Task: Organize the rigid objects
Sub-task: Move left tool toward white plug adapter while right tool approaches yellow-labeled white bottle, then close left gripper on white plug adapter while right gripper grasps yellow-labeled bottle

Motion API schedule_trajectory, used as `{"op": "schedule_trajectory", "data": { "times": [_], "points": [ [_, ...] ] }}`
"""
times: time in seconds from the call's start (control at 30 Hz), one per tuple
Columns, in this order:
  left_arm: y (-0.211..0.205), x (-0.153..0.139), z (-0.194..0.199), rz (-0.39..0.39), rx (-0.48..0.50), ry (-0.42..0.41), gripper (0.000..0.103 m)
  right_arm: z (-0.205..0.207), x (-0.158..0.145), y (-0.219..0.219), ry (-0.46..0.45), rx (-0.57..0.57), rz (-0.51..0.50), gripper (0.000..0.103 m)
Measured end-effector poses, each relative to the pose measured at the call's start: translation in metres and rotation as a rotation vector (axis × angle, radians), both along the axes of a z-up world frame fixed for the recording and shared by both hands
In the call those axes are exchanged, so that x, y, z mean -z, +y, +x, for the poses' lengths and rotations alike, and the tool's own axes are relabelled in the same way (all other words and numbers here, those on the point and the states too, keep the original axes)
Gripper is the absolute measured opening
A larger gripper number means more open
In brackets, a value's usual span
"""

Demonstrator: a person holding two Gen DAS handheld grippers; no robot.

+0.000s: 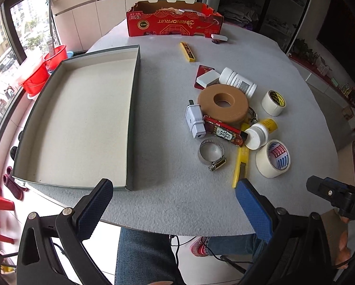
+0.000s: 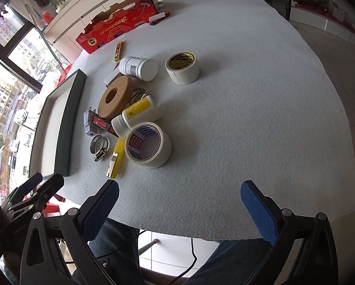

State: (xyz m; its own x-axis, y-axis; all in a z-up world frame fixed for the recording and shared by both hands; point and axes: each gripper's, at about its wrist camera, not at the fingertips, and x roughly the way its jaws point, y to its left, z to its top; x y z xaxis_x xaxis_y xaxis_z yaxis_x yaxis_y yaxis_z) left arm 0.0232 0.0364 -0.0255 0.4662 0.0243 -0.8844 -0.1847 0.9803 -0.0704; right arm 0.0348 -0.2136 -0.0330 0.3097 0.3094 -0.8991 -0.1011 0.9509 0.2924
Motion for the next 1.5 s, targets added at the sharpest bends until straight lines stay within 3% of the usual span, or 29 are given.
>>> {"op": "schedule_trajectory", "data": {
  "times": [0.17, 0.43, 0.7, 0.87, 1.03, 1.1, 1.23, 1.33, 1.5],
  "points": [
    [-0.001, 0.007, 0.038, 0.019, 0.0, -0.014, 0.103, 0.009, 0.004, 0.001, 0.023, 0.002, -0.011, 0.103],
    [0.002, 0.047, 0.059, -0.046, 0.032, 0.026, 0.103, 0.022, 0.009, 0.01, 0.038, -0.006, -0.044, 0.103],
    [0.018, 0.049, 0.066, 0.029, 0.067, -0.011, 0.103, 0.041, 0.016, 0.044, 0.021, -0.093, -0.097, 0.103],
    [0.021, 0.049, 0.077, -0.01, 0.069, -0.005, 0.103, 0.054, 0.018, 0.068, -0.016, -0.174, -0.132, 0.103],
    [0.019, 0.058, 0.085, 0.069, 0.027, 0.033, 0.103, 0.069, 0.027, 0.085, -0.026, -0.252, -0.202, 0.103],
    [0.023, 0.061, 0.086, 0.104, 0.009, 0.036, 0.103, 0.076, 0.031, 0.086, -0.032, -0.254, -0.222, 0.103],
    [0.032, 0.06, 0.088, 0.099, -0.013, 0.037, 0.103, 0.093, 0.038, 0.069, -0.014, -0.175, -0.226, 0.103],
    [0.025, 0.058, 0.094, 0.072, 0.017, 0.035, 0.103, 0.098, 0.039, 0.059, -0.004, -0.165, -0.19, 0.103],
    [0.007, 0.059, 0.106, 0.113, 0.071, 0.033, 0.103, 0.101, 0.04, 0.066, -0.038, -0.202, -0.22, 0.103]
  ]
}}
